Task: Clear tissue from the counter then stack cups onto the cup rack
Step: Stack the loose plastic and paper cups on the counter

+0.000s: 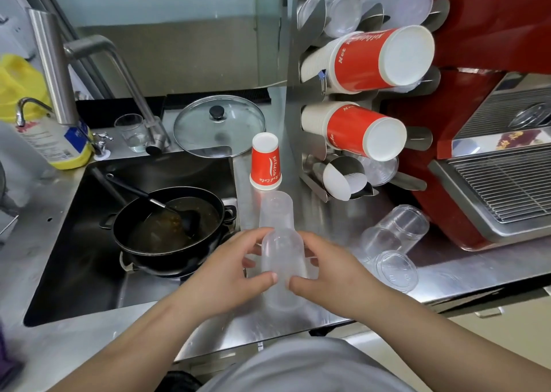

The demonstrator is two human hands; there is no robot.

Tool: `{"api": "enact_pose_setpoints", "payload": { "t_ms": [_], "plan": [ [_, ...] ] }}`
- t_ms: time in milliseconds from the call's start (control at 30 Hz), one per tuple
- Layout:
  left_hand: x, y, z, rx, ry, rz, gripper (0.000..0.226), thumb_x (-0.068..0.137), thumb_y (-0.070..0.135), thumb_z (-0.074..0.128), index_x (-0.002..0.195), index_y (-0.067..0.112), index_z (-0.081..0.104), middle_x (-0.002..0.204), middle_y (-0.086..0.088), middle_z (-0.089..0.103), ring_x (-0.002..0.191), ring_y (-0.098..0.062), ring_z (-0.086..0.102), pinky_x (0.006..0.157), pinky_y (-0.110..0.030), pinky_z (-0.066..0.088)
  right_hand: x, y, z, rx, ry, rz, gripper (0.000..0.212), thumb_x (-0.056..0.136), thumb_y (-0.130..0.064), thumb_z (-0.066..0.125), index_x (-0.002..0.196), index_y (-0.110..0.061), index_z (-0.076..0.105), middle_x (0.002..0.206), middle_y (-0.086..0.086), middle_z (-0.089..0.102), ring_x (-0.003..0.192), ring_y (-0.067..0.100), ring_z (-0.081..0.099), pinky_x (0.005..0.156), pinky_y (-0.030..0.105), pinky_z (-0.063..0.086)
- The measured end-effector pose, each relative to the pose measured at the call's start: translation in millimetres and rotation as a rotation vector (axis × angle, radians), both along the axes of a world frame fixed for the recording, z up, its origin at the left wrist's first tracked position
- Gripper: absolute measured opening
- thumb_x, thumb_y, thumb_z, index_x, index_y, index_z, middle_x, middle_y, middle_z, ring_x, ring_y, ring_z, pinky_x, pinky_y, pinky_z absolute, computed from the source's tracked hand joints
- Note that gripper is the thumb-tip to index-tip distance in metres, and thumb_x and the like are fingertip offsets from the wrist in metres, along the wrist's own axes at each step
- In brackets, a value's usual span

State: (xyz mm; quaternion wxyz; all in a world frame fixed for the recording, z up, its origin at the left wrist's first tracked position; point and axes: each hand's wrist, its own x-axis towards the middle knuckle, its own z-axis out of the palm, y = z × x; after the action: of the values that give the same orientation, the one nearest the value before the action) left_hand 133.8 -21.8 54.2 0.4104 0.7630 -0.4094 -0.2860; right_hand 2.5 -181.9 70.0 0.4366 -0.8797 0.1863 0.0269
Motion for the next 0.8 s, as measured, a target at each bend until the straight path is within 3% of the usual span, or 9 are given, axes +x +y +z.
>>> {"api": "enact_pose_setpoints", "payload": {
  "t_ms": [67, 267, 433, 800],
  "plan": [
    [3, 0, 17, -0.053, 0.011, -0.010, 0.059, 0.072, 0.036, 0.068, 0.128, 0.044, 0.050, 0.124, 0.013, 0.059, 0.114, -0.012, 0.059, 0.092, -0.041, 0.052, -3, -2, 16, -0.024, -0.076, -0.014, 0.058, 0.074, -0.032, 0.073, 0.127, -0.040, 0.051, 0.117, -0.020, 0.061, 0.108, -0.006, 0.053, 0.090, 0.010, 0.042],
    [18, -14, 74, -0.198, -0.068, -0.008, 0.061, 0.075, 0.037, 0.067, 0.133, 0.044, 0.047, 0.128, 0.010, 0.058, 0.113, -0.018, 0.059, 0.090, -0.045, 0.053, 8, -12, 68, -0.026, -0.317, -0.059, 0.056, 0.076, -0.027, 0.076, 0.125, -0.041, 0.053, 0.118, -0.021, 0.063, 0.110, 0.000, 0.059, 0.095, 0.024, 0.048],
    [34, -30, 107, -0.252, -0.143, 0.016, 0.058, 0.078, 0.030, 0.066, 0.132, 0.043, 0.048, 0.126, 0.013, 0.059, 0.116, -0.013, 0.058, 0.090, -0.041, 0.054, 29, -23, 91, -0.062, -0.411, -0.117, 0.053, 0.078, -0.032, 0.074, 0.125, -0.041, 0.051, 0.117, -0.025, 0.061, 0.109, -0.001, 0.057, 0.094, 0.023, 0.047],
    [51, -40, 64, -0.111, -0.191, 0.036, 0.059, 0.080, 0.022, 0.070, 0.129, 0.045, 0.048, 0.125, 0.016, 0.058, 0.115, -0.004, 0.057, 0.096, -0.037, 0.051, 52, -24, 39, -0.031, -0.328, -0.136, 0.059, 0.077, -0.024, 0.070, 0.131, -0.033, 0.048, 0.126, -0.018, 0.060, 0.117, -0.001, 0.056, 0.102, 0.032, 0.047]
  ]
}}
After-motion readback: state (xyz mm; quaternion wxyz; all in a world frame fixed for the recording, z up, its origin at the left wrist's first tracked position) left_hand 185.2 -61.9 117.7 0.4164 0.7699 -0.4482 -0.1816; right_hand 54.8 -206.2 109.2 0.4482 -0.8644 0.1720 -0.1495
